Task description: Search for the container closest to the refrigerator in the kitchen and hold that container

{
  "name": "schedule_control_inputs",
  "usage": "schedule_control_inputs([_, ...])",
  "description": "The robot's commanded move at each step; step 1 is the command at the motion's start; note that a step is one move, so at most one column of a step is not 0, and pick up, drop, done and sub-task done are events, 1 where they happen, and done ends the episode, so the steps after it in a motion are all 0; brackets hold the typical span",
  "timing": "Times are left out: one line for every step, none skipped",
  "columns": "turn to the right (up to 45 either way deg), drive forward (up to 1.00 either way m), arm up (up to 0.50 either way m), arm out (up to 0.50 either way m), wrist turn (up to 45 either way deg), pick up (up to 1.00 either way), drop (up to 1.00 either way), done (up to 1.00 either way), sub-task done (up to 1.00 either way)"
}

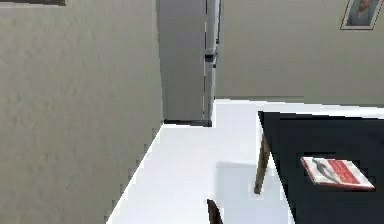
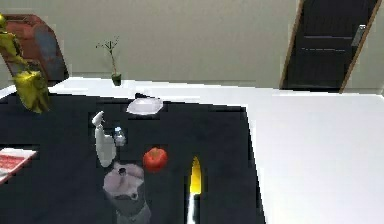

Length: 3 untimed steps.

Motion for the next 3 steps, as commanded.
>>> schedule_control_inputs([-21.0,0.00,0.00,0.00,0.0,0.00,0.00,0.00,0.00])
schedule_control_inputs([0.0,0.00,0.50,0.00,0.0,0.00,0.00,0.00,0.00])
schedule_control_inputs([0.0,0.00,0.36,0.00,0.0,0.00,0.00,0.00,0.00])
